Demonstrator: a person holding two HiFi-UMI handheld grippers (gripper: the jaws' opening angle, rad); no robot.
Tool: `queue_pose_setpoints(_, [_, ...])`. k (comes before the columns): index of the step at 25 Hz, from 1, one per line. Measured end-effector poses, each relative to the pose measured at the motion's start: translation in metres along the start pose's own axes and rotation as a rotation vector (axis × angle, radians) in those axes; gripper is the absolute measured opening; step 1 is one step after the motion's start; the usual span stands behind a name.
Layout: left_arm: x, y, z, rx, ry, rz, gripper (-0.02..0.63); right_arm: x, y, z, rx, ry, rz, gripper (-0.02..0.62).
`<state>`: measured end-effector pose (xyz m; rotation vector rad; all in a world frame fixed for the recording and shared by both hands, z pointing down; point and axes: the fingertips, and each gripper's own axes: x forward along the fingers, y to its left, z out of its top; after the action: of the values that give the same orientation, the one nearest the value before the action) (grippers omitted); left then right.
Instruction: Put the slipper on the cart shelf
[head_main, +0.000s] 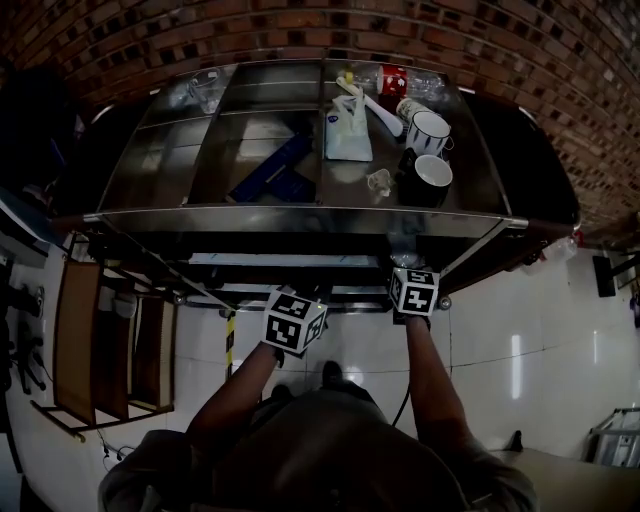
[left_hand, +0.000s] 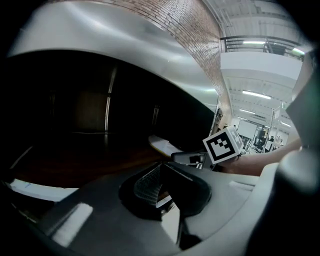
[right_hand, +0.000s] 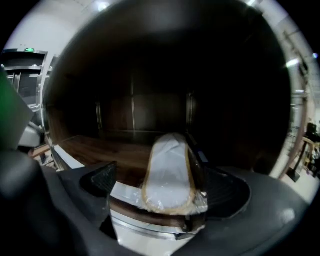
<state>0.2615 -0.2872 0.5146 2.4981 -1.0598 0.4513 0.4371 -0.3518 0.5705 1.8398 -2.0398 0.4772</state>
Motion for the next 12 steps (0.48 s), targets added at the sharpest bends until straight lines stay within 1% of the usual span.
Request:
queue_pose_setpoints(2, [-0.015, 0.001, 0.000, 0.000, -0.010, -0.012, 0.008, -0.023, 0.007, 0.007, 0.012, -0.035, -0.018, 0.511])
queue_pose_setpoints(4, [-0.032, 0.000, 0.002, 0.006, -0.025, -0.026, 0.008, -0.047, 0.020, 0.013, 0.022, -0.063, -0.015, 0.510])
queue_pose_setpoints(5, [-0.041, 0.000, 0.004, 0.011, -0.035, -0.034, 0.008, -0.060, 0.029, 0.016, 0.026, -0.076, -0.006, 0.483])
queue_pose_setpoints(7, [-0.057, 0.001, 0.008, 0.018, -0.055, -0.052, 0.008, -0.085, 0.049, 0.025, 0.019, -0.111, 0.010, 0.369])
queue_pose_setpoints(9, [-0.071, 0.001, 0.011, 0.027, -0.071, -0.070, 0.008, -0.111, 0.068, 0.037, -0.014, -0.164, 0.015, 0.257])
queue_pose_setpoints(12, [-0.088, -0.005, 0.013, 0.033, -0.098, -0.103, 0.008, -0.147, 0.090, 0.048, -0.044, -0.234, 0.011, 0.126])
